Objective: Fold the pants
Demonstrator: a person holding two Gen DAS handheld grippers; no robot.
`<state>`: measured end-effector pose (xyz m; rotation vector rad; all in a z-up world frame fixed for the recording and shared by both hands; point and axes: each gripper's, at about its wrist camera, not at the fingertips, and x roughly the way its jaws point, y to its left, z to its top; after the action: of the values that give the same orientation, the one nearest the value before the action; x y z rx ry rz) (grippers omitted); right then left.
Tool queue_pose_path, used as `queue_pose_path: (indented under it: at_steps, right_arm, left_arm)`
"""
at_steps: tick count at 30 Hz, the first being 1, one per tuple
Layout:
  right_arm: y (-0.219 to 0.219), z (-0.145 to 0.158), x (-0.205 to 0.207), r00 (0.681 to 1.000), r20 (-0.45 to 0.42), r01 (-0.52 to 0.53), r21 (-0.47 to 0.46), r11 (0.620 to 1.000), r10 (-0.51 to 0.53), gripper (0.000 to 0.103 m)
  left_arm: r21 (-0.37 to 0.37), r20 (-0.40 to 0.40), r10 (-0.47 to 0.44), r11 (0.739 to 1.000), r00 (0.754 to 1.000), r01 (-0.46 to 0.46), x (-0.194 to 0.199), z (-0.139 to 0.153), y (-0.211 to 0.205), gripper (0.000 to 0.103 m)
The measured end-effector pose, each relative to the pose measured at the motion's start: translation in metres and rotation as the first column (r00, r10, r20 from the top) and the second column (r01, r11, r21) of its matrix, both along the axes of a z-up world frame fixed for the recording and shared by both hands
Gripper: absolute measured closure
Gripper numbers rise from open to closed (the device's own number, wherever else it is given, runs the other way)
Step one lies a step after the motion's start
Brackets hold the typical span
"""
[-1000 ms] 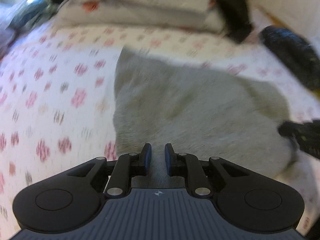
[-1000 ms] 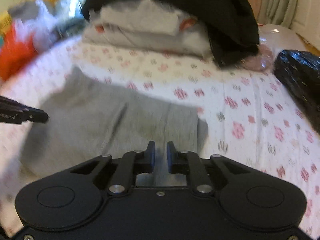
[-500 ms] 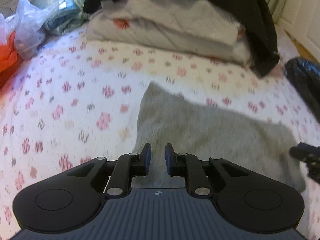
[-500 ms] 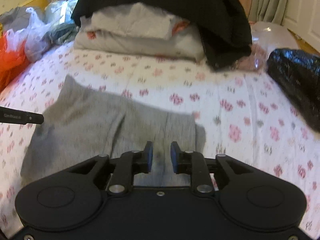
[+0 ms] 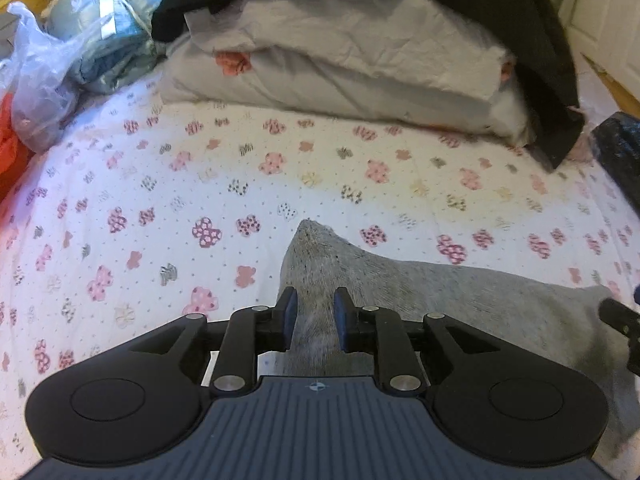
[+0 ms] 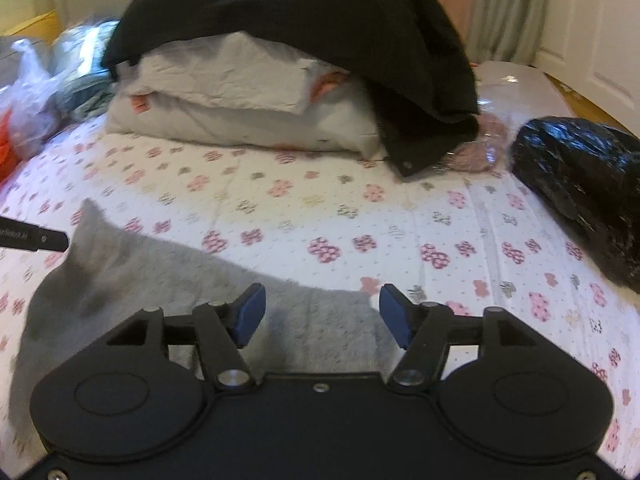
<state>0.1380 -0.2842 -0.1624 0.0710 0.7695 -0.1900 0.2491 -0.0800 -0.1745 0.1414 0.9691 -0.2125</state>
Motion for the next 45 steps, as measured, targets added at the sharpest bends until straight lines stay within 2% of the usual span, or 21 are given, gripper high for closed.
queue_pose_path:
  at_steps: [1, 3, 5, 7, 10, 13, 14, 15, 18, 20, 23, 25, 26, 29, 31, 34, 38, 40, 42, 45]
  right_arm:
    - [-0.002, -0.004, 0.003, 1.0, -0.006, 0.011, 0.001, 1.0, -0.011, 0.037]
    - [-0.006, -0.015, 0.011, 0.998, -0.055, 0.005, 0.025, 1.0, -0.004, 0.046]
    - [-0.01, -0.028, 0.015, 0.996, -0.088, 0.013, 0.053, 0.999, -0.008, 0.047]
    - [-0.016, -0.042, 0.017, 0.994, -0.108, 0.022, 0.087, 0.996, -0.012, 0.039]
    - [-0.026, -0.055, 0.017, 0.992, -0.125, 0.055, 0.147, 0.988, -0.037, 0.018]
    - [-0.033, -0.05, 0.009, 0.995, -0.091, 0.055, 0.191, 0.98, -0.038, 0.025]
    - [-0.031, -0.045, 0.004, 0.997, -0.07, 0.048, 0.186, 0.981, -0.036, 0.032]
    - [-0.03, -0.037, -0.003, 0.999, -0.041, 0.041, 0.173, 0.984, -0.035, 0.034]
    - [-0.017, -0.009, -0.036, 0.993, 0.115, -0.017, 0.115, 0.993, 0.004, 0.034]
    - [-0.001, 0.002, -0.059, 0.981, 0.187, -0.065, 0.053, 0.996, 0.054, 0.029]
    - [0.017, 0.001, -0.073, 0.976, 0.174, -0.141, 0.05, 0.989, 0.13, 0.027]
    - [0.024, -0.009, -0.073, 0.979, 0.142, -0.153, 0.038, 0.988, 0.146, 0.025]
    - [0.026, -0.015, -0.071, 0.983, 0.114, -0.146, 0.041, 0.988, 0.141, 0.022]
    - [0.027, -0.038, -0.065, 0.996, 0.01, -0.093, 0.045, 0.995, 0.093, 0.001]
    - [0.024, -0.054, -0.067, 0.998, -0.032, -0.054, 0.057, 0.997, 0.056, 0.001]
    - [0.015, -0.06, -0.075, 1.0, -0.02, -0.02, 0.136, 0.99, 0.023, 0.001]
    - [0.016, -0.062, -0.078, 1.0, -0.018, -0.013, 0.143, 0.99, 0.016, 0.001]
    - [0.017, -0.061, -0.08, 1.0, -0.015, -0.017, 0.136, 0.991, 0.019, 0.001]
    - [0.019, -0.055, -0.08, 0.999, 0.01, -0.032, 0.101, 0.994, 0.031, 0.001]
    - [0.03, -0.034, -0.095, 0.99, 0.129, -0.064, -0.008, 0.998, 0.064, 0.001]
  left_arm:
    - [0.003, -0.015, 0.009, 1.0, 1.0, -0.009, 0.006, -0.006, 0.0, 0.083]
    - [-0.003, -0.052, 0.027, 1.0, 0.998, -0.027, 0.016, -0.018, 0.001, 0.083]
    - [-0.026, -0.109, 0.042, 0.999, 0.993, -0.045, 0.029, -0.032, 0.005, 0.08]
    - [-0.031, -0.104, 0.043, 0.998, 0.994, -0.047, 0.033, -0.038, 0.007, 0.077]
    - [0.006, -0.082, 0.02, 1.0, 0.996, -0.02, 0.03, -0.036, 0.003, 0.074]
    - [-0.002, -0.028, 0.022, 1.0, 0.999, -0.022, 0.014, -0.019, 0.011, 0.075]
    - [-0.003, -0.011, 0.026, 1.0, 1.0, -0.026, 0.009, -0.012, 0.013, 0.075]
    - [-0.004, 0.012, 0.03, 1.0, 0.999, -0.03, 0.0, -0.005, 0.017, 0.074]
    - [-0.009, 0.063, 0.005, 1.0, 0.998, -0.004, -0.034, 0.011, 0.026, 0.074]
    - [-0.009, 0.063, -0.015, 1.0, 0.998, 0.016, -0.054, 0.013, 0.027, 0.074]
    - [0.012, 0.051, -0.031, 0.999, 0.998, 0.03, -0.078, 0.005, 0.025, 0.071]
    - [0.018, 0.027, -0.037, 0.999, 0.999, 0.037, -0.088, -0.005, 0.024, 0.069]
    - [0.027, 0.011, -0.03, 0.999, 0.999, 0.03, -0.091, -0.012, 0.024, 0.067]
    - [0.024, -0.01, -0.011, 1.0, 1.0, 0.011, -0.094, -0.026, 0.027, 0.062]
    - [0.04, 0.007, -0.011, 0.999, 1.0, 0.011, -0.098, -0.031, 0.027, 0.055]
    - [0.063, 0.025, 0.003, 0.998, 1.0, -0.004, -0.097, -0.035, 0.028, 0.04]
    - [0.014, 0.005, 0.04, 0.999, 0.999, -0.04, -0.091, -0.041, 0.041, 0.026]
    - [-0.02, -0.005, 0.05, 0.999, 0.999, -0.05, -0.09, -0.038, 0.047, 0.027]
    - [-0.024, 0.016, 0.061, 0.998, 0.998, -0.061, -0.094, -0.029, 0.05, 0.027]
    - [-0.03, 0.092, 0.056, 0.998, 0.994, -0.053, -0.107, -0.007, 0.053, 0.027]
